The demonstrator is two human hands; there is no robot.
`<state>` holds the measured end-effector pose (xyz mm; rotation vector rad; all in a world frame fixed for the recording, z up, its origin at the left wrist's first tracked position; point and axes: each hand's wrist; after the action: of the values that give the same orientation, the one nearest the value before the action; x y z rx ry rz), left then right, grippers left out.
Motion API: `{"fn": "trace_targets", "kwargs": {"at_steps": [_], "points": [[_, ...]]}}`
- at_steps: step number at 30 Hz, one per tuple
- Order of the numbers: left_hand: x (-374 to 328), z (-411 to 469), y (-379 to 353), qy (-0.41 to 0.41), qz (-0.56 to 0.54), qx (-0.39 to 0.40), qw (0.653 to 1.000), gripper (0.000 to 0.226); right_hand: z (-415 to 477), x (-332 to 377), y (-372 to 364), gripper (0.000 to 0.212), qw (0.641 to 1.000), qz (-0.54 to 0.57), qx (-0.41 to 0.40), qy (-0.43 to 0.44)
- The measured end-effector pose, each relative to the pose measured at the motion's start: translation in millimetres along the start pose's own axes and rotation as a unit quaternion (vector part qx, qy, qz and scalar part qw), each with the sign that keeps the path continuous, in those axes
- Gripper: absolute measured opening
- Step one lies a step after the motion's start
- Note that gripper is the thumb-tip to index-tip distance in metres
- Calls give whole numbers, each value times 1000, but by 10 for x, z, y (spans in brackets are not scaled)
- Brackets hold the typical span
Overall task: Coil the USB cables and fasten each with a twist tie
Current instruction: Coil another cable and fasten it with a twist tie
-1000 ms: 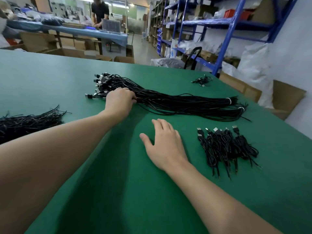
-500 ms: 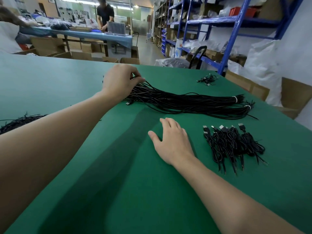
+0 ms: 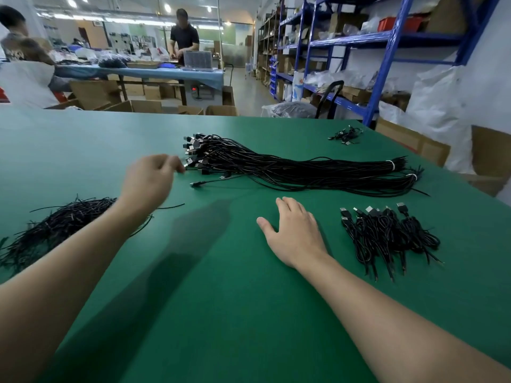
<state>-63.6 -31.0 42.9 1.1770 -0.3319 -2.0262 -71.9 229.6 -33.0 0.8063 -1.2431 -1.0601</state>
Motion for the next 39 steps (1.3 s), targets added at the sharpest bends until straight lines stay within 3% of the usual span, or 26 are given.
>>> {"fn": "trace_targets", "kwargs": {"at_steps": [2, 6, 11, 15, 17, 19, 24, 27, 29, 31, 33, 36, 39], "points": [[-31, -243, -10, 9, 3, 57, 998, 33, 0, -2, 7, 74, 1000, 2, 3, 0], [-174, -597, -14, 113, -209, -13, 971, 31, -20, 6, 64, 64, 999, 32, 4, 7], [-546, -1144, -194, 89, -279, 153, 944, 28, -254, 78, 219, 50, 970, 226, 93, 11], [-678, -1297, -222, 57, -312, 217, 923, 29, -580, 301, 295, 43, 848, 474, 228, -71], [-691, -1381, -233, -4, -238, 250, 938, 30, -712, 407, 384, 37, 765, 573, 267, -121], [-650, -1425, -235, -67, -134, 260, 954, 28, -804, 466, 515, 35, 715, 625, 273, -153], [-511, -1285, -252, -101, -59, 144, 983, 17, -1010, 542, 765, 32, 732, 611, 257, -161], [-479, -1266, -349, -170, -8, 174, 970, 49, -1152, 552, 836, 33, 711, 614, 298, -170], [-511, -1247, -403, -212, -48, 206, 954, 77, -1230, 556, 888, 31, 691, 614, 338, -174], [-565, -1188, -467, -247, -71, 223, 940, 85, -1307, 552, 937, 28, 681, 604, 377, -171], [-621, -1125, -542, -254, -93, 194, 943, 73, -1386, 546, 977, 26, 680, 588, 410, -154], [-710, -1050, -669, -250, -123, 143, 950, 29, -1472, 511, 1023, 26, 678, 566, 455, -113], [-735, -958, -678, -256, -112, 75, 957, 26, -1487, 415, 1034, 29, 657, 564, 490, -101]]}}
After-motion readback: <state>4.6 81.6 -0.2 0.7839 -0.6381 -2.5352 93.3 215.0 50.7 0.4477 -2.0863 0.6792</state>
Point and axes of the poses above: each hand's wrist, its own z-axis towards the middle knuckle, its own y-axis out of the back of the hand, x = y × z, and after that the axes turned 15 degrees about -y, right-handed
